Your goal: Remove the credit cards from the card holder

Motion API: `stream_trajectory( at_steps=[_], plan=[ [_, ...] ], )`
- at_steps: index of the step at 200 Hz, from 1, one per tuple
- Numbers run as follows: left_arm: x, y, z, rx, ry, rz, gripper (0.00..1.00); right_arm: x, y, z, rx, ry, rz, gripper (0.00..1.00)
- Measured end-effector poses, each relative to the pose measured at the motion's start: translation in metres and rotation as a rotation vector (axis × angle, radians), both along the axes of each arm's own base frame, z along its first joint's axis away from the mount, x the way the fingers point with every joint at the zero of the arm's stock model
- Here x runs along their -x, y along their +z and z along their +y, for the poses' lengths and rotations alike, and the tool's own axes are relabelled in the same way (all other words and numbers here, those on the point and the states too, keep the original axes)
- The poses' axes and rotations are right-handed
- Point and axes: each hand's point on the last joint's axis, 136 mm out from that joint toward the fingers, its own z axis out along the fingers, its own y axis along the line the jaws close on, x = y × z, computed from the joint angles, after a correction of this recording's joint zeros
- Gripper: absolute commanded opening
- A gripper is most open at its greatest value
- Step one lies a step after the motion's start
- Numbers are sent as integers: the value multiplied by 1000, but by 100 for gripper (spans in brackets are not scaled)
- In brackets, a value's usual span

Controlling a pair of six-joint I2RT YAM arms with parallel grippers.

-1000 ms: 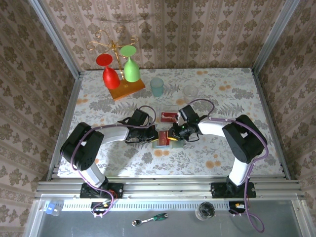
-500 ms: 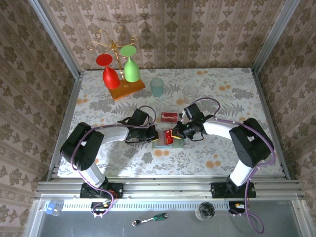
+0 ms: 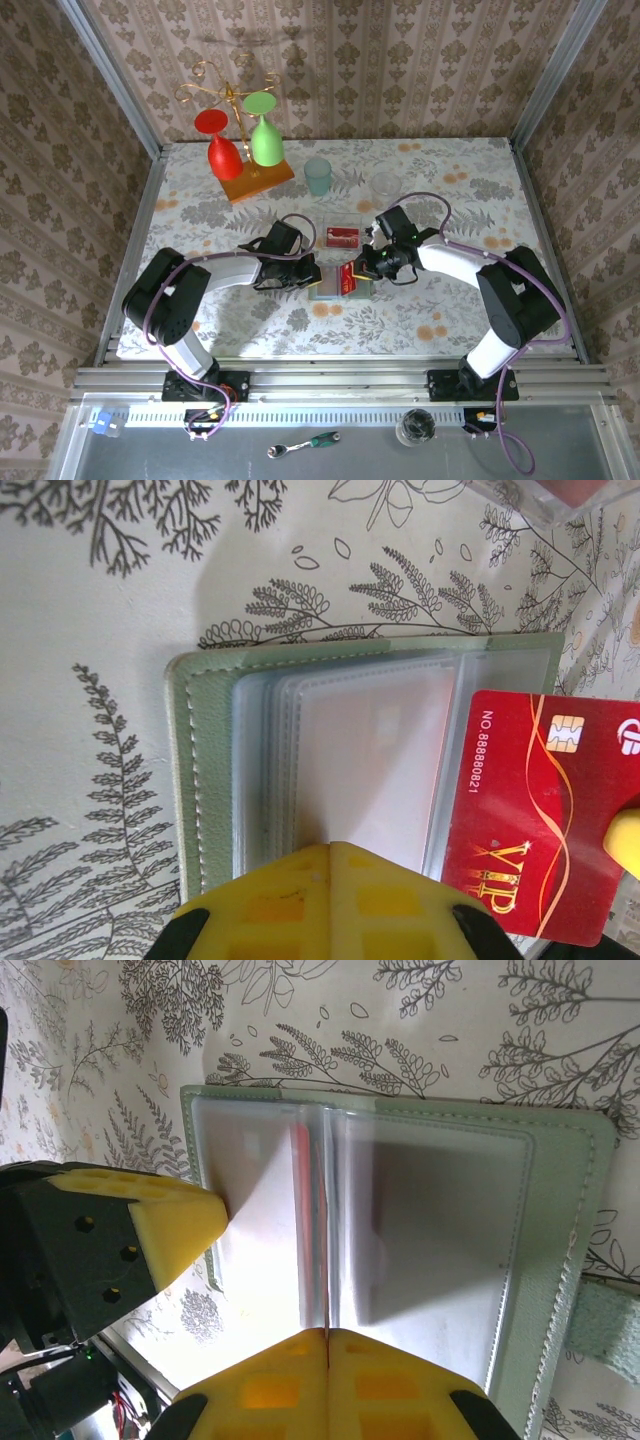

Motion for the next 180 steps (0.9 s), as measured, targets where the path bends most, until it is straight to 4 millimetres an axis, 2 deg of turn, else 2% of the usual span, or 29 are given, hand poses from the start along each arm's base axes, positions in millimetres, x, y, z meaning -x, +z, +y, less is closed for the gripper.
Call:
stream_trajectory(
  at_steps=[54, 81, 111, 147, 180],
  plan=[
    [-1, 3, 0, 2, 2, -4, 0, -6, 15, -4, 75, 108, -81, 4],
    [-5, 13, 1, 19, 11, -26, 2, -10, 26, -6, 121, 216, -163, 3],
    [-11, 24, 5, 39, 28, -54, 2, -17, 42, -9, 186, 381, -288, 2],
    [-8, 20, 14, 34, 44, -48, 2, -34, 59, -11, 288, 580, -427, 2],
    [-7, 22, 24, 36, 65, -53, 2, -51, 65, -10, 367, 780, -523, 1]
  ],
)
